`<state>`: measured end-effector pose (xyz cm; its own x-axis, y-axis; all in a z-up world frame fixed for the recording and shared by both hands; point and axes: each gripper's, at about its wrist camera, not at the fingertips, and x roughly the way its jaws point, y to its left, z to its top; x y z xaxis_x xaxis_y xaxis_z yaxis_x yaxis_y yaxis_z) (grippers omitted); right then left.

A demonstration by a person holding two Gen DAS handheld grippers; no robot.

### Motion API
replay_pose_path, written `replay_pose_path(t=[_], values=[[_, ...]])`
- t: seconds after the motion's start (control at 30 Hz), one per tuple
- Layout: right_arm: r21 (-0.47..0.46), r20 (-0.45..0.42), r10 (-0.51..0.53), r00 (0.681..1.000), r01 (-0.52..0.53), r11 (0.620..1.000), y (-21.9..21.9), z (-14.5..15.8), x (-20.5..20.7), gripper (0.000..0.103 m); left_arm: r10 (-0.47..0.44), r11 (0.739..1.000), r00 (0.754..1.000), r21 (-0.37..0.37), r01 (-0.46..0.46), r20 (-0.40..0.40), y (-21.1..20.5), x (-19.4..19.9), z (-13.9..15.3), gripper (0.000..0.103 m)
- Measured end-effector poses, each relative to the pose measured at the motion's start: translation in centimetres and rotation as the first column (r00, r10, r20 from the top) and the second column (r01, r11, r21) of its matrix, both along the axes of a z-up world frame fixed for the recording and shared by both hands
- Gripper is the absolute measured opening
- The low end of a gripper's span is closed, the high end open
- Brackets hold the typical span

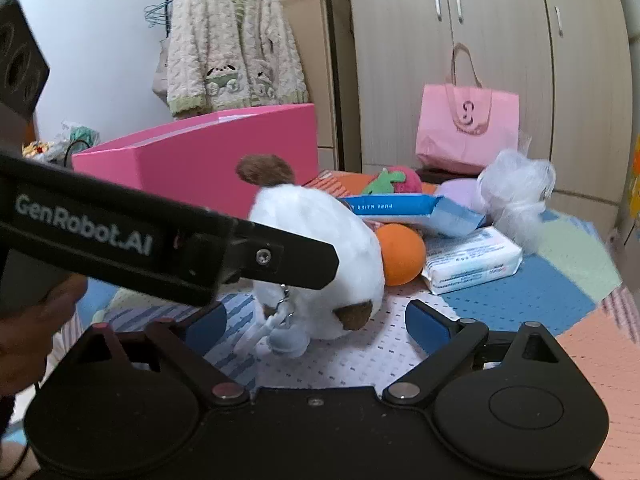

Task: Organize soft objects
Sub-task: 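Grasp the white plush dog with the left and right grippers together, then carry the plush dog into the pink box and open both grippers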

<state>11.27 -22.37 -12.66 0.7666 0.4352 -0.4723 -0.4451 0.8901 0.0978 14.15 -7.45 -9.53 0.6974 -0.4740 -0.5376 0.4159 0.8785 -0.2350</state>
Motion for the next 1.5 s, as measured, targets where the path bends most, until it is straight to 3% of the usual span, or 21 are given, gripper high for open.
replay_pose_path(t=[0.2,0.3,0.6,1.27,1.5], values=[[0.064,-0.020,-0.023,1.000,0.024,0.998,-0.4,-0.9,1.3,0.083,-0.013,1.000,0.999,-0.021,0.012,-0.048,-0.2,1.1,-0.8,0.074],[0.084,-0.007,0.003,1.000,-0.003,0.996,-0.2,-1.1,1.2,0.068,-0.012,1.000,1.000,0.008,0.012,-0.024,-0.8,0.8,-1.0,0.067],[0.057,0.019,-0.022,1.000,0.020,0.998,0.3,-0.8,-0.5,0.066,-0.024,0.999,0.999,0.021,0.025,-0.037,-0.7,-0.6,-0.3,0.066],[0.040,-0.109,0.024,0.994,-0.019,0.999,3.0,1.9,-5.1,0.065,0.013,0.998,0.991,0.059,-0.005,-0.134,2.1,-6.1,2.0,0.066],[0.040,-0.123,0.063,0.990,-0.059,0.997,5.0,3.9,-6.9,0.065,0.026,0.998,0.992,0.055,-0.019,-0.124,4.6,-8.6,4.2,0.066]])
